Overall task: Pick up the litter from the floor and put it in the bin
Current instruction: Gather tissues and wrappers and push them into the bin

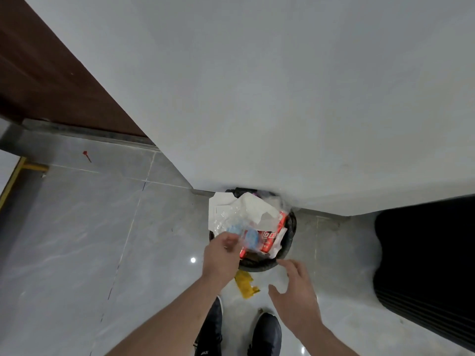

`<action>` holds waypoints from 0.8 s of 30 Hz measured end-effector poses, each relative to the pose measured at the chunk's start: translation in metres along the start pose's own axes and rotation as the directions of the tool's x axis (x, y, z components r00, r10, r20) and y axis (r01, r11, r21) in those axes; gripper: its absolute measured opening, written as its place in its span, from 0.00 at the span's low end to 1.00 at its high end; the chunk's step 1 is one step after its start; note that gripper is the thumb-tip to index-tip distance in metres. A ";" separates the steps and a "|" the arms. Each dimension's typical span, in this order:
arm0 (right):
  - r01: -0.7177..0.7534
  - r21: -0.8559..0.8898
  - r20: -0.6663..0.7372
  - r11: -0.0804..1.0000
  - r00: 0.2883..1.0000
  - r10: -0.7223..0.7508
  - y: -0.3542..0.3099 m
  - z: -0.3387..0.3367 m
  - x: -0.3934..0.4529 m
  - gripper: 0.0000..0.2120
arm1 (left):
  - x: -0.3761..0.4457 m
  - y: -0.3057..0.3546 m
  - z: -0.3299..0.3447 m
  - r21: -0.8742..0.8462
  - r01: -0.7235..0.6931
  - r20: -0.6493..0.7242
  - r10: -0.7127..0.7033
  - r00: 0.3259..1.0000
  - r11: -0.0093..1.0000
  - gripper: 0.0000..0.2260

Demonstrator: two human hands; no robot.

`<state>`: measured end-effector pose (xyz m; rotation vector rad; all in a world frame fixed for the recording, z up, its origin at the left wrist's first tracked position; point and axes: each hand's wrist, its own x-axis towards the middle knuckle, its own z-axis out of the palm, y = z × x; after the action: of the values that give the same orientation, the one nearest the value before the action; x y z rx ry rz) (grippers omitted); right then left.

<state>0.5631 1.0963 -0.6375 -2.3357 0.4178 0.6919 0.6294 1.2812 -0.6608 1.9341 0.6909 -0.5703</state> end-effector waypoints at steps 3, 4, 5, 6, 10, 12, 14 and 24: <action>-0.019 0.020 0.029 1.000 0.999 0.018 0.006 0.002 -0.003 0.27 | -0.001 0.004 -0.003 0.125 -0.150 0.066 0.143 0.987 0.981 0.04; -0.024 0.026 0.035 0.999 0.999 0.023 0.008 0.003 -0.004 0.27 | 0.001 0.006 -0.005 0.163 -0.175 0.081 0.164 0.983 0.971 0.06; -0.030 0.027 0.038 0.999 0.999 0.029 0.009 0.003 -0.003 0.27 | 0.004 0.009 -0.006 0.194 -0.185 0.079 0.172 0.982 0.964 0.07; -0.038 0.020 0.037 0.999 0.999 0.038 0.009 0.003 -0.002 0.27 | 0.008 0.012 -0.007 0.224 -0.188 0.068 0.177 0.982 0.956 0.09; -0.069 0.001 0.031 0.998 0.997 0.069 0.012 0.003 0.001 0.27 | 0.017 0.018 -0.008 0.358 -0.255 0.061 0.250 0.966 0.898 0.18; -0.073 0.011 0.029 0.997 0.997 0.072 0.013 0.003 0.004 0.27 | 0.016 0.016 -0.008 0.346 -0.254 0.061 0.249 0.967 0.903 0.20; -0.092 0.037 0.030 0.995 0.995 0.091 0.014 0.005 0.005 0.28 | 0.011 0.010 -0.010 0.316 -0.249 0.050 0.246 0.968 0.916 0.21; -0.260 0.027 0.151 0.965 0.956 0.253 0.060 0.077 0.032 0.28 | -0.007 -0.050 -0.027 0.210 -0.233 0.006 0.237 0.972 0.950 0.26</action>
<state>0.5331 1.1001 -0.7360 -2.1901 0.6709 0.9599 0.5933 1.3220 -0.6763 2.1835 0.4159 -0.4906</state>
